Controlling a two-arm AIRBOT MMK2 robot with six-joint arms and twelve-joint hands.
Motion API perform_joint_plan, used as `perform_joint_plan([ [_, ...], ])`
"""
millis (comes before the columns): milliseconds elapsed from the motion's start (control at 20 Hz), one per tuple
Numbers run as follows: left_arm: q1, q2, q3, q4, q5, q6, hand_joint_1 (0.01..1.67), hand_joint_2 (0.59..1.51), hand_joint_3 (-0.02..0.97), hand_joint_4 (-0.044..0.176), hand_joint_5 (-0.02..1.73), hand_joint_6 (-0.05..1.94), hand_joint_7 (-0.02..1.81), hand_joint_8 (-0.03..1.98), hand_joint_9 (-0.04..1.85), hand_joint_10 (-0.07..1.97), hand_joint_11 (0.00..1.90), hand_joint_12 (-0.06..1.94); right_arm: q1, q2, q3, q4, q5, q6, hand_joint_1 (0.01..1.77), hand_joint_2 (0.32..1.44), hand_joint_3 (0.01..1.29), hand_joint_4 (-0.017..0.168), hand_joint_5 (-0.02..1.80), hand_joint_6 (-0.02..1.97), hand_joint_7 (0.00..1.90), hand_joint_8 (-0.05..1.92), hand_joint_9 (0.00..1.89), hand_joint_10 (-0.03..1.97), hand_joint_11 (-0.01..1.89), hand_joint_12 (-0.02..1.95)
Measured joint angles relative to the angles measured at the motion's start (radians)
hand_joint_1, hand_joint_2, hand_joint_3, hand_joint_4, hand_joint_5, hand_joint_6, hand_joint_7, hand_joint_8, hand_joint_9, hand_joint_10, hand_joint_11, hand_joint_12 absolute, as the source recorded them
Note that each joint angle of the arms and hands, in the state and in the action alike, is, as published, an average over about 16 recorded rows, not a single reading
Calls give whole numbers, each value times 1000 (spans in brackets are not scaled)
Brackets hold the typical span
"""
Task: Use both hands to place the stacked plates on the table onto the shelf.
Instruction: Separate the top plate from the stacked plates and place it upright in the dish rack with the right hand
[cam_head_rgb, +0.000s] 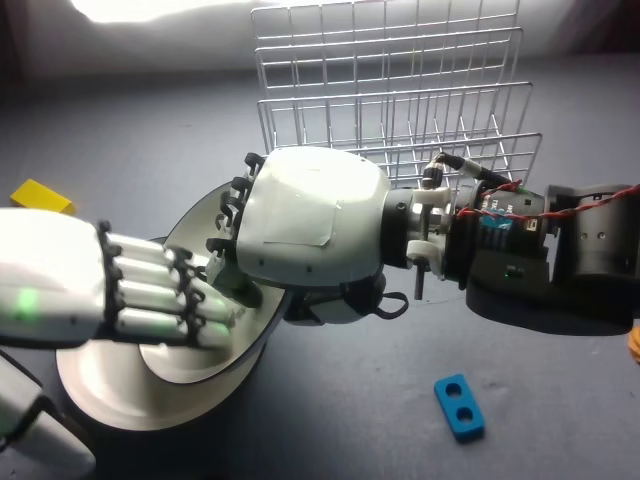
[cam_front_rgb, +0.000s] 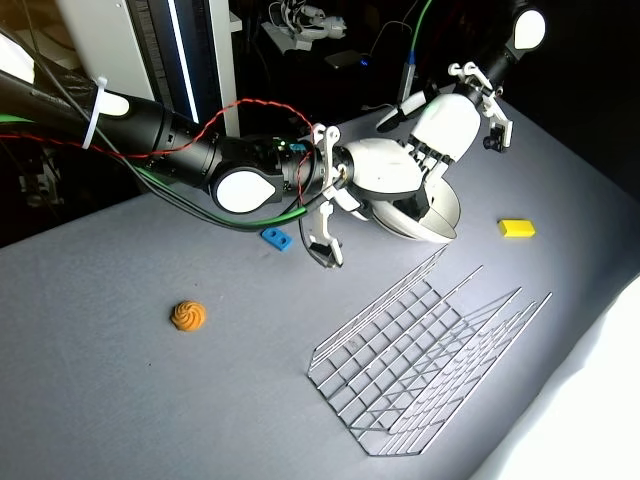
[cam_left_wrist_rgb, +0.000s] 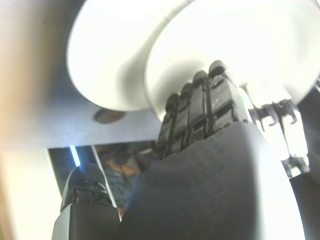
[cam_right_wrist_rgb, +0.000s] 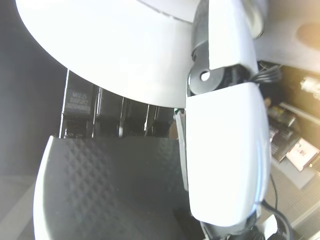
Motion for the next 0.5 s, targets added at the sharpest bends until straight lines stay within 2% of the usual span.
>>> perform_joint_plan([
  [150, -32, 42, -13, 19, -5, -25, 17, 1081, 23, 0, 16, 12, 17, 6, 16, 6, 15, 7, 8, 13, -18, 3, 4, 3, 1279, 912, 14, 8, 993, 895, 1050, 637, 1134, 265, 863, 904],
  [500, -95, 161, -32, 65, -35, -111, 17, 1085, 23, 1, 20, 7, 18, 6, 13, 6, 15, 6, 45, 64, -89, 15, -3, 5, 1270, 944, 15, 9, 990, 944, 1074, 794, 1206, 198, 842, 993],
])
